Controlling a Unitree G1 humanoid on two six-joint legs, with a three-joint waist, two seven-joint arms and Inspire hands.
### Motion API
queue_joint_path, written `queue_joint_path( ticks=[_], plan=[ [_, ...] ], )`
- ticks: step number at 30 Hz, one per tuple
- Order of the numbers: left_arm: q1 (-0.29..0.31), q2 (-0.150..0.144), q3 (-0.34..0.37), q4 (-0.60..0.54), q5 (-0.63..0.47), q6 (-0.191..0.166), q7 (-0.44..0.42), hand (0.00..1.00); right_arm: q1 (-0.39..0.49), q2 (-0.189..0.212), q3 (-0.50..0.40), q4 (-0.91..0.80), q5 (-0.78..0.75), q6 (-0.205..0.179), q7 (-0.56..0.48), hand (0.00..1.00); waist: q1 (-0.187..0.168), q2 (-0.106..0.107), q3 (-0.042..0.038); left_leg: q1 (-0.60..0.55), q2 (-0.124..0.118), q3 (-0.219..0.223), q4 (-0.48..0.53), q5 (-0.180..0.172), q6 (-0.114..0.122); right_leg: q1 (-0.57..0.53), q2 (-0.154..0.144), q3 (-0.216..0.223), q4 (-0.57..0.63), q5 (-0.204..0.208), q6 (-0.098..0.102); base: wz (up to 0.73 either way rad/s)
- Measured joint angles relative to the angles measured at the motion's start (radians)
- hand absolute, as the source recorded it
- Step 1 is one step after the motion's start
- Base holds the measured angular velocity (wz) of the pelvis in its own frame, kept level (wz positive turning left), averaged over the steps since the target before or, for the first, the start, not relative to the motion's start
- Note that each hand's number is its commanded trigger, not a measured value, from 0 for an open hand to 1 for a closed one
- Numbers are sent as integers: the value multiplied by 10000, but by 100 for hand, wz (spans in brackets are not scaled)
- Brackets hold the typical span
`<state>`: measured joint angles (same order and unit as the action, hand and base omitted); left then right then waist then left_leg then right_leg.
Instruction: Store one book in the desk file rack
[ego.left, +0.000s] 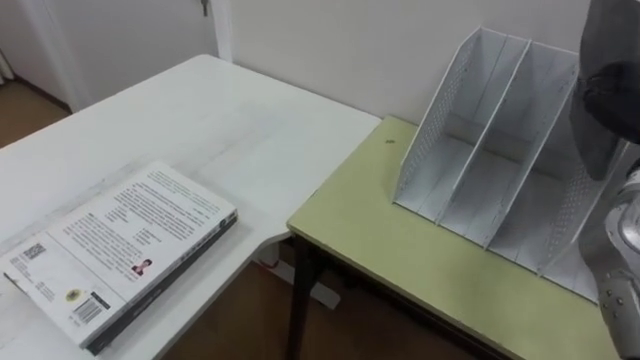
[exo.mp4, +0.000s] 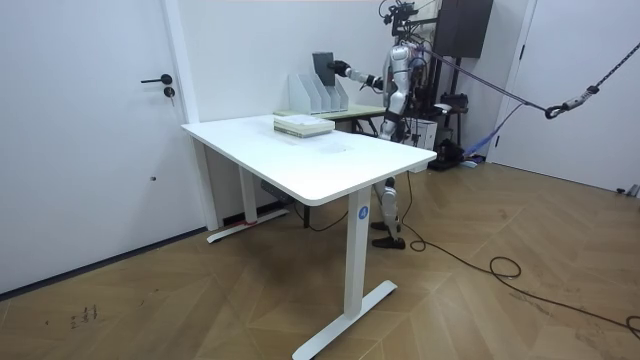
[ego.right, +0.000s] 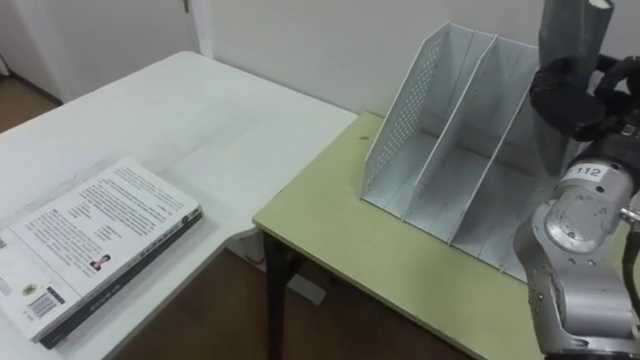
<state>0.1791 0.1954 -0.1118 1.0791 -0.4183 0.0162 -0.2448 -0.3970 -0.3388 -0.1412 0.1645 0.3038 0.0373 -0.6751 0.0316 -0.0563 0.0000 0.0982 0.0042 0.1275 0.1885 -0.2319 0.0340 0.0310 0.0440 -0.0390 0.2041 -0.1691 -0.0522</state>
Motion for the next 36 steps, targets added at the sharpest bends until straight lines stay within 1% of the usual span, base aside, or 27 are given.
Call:
queue_joint_path(
  ticks=[1, 2, 5, 7, 8, 9, 10, 11, 12, 15, 21, 23, 27, 29, 34, 36],
  plan=[
    [-4, 0, 2, 0, 0, 10, -1, 0, -56, -20, 2, 79, 4, 6, 8, 100, -2, -3, 2, -5, -4, 1, 0, 0, 0, -3, -4, -10, -1, 3, 5, 4],
    [-10, 1, 4, 0, 0, 15, -4, 0, -252, -64, -3, 307, 9, 67, 1, 100, -6, -8, 5, -5, -9, 2, 4, 0, 0, -7, -9, -14, -4, 9, 15, 0],
    [-84, 17, 4, -1, 189, 64, -18, 0, -748, -189, 0, 898, 23, 81, -1, 100, 2, -8, 5, -8, -17, 5, 16, 0, 2, 23, -34, -55, -6, 16, 27, 2],
    [-100, 61, -96, 0, 195, 99, -26, 0, -1075, -189, 19, 1290, 34, 86, -5, 100, 11, -2, 2, 3, -13, 4, 17, 1, 2, 32, -27, -49, -3, 21, 28, 0],
    [-113, 73, -98, -4, 196, 132, -32, 0, -1288, -194, 15, 1557, 58, 93, -4, 69, 6, 1, 1, 3, -10, 3, 17, 1, 2, 35, -24, -57, 1, 26, 25, 0],
    [-118, 75, -94, -11, 193, 189, -31, 0, -1465, -210, 16, 1795, 118, 93, 1, 24, 3, 6, 1, 1, -7, -4, 17, 1, 2, 36, -22, -60, 6, 29, 21, 0],
    [-122, 77, -95, -21, 193, 219, -31, 0, -1534, -230, 16, 1887, 197, 95, 1, 0, 2, 7, 0, 1, -5, -9, 17, 1, 2, 36, -23, -66, 9, 30, 20, 0],
    [-119, 87, -95, -54, 194, 256, -26, 0, -1649, -267, 17, 2037, 376, 101, 2, 0, 2, 8, 0, 0, -3, -26, 16, 1, 2, 37, -27, -87, 10, 32, 17, 0],
    [-130, 112, -100, -83, 206, 287, -20, 0, -1743, -329, 19, 2190, 636, 106, 5, 0, -1, 10, -1, -6, -3, -79, 16, 1, 2, 48, -45, -201, 11, 34, 15, 4],
    [-29, 117, -102, -305, 207, 305, 2, 0, -1761, -492, 23, 2294, 1208, 118, 128, 0, 8, 13, 1, -2, -4, -224, 13, 1, 3, 57, -87, -233, 14, 35, 13, 2],
    [116, 158, -98, -634, 198, 473, 18, 0, -2144, -581, 23, 2597, 1439, 180, 251, 0, -6, -2, 15, 14, 1, -309, 28, 12, -8, 98, -146, -469, 18, 41, 3, 1],
    [134, 170, -100, -683, 191, 498, 25, 0, -2229, -643, 23, 2621, 1632, 188, 256, 0, -26, -16, 23, 11, 3, -334, 54, 17, -5, 113, -160, -495, 19, 41, 4, 5],
    [182, 211, -101, -795, 180, 501, 25, 0, -2548, -904, 67, 3076, 2047, 246, 487, 0, -11, -78, 62, -7, -15, -331, 86, 17, -4, 60, -175, -469, 7, 38, 10, 0],
    [186, 217, -100, -805, 180, 501, 25, 0, -2596, -977, 70, 3181, 2063, 265, 540, 0, 0, -91, 58, -8, -15, -331, 86, 17, -4, 51, -177, -461, -1, 35, 14, 0],
    [193, 233, -105, -893, 184, 536, 25, 0, -2689, -981, 73, 3234, 2106, 280, 545, 0, 2, -101, 48, -15, -7, -333, 81, 17, -4, 74, -159, -465, 8, 36, 12, 0],
    [220, 269, -117, -1014, 189, 662, 24, 0, -2690, -981, 120, 3233, 2126, 284, 580, 0, 3, -107, 43, -16, 6, -333, 79, 17, -4, 84, -153, -465, 14, 38, 8, 0]
  ],
)
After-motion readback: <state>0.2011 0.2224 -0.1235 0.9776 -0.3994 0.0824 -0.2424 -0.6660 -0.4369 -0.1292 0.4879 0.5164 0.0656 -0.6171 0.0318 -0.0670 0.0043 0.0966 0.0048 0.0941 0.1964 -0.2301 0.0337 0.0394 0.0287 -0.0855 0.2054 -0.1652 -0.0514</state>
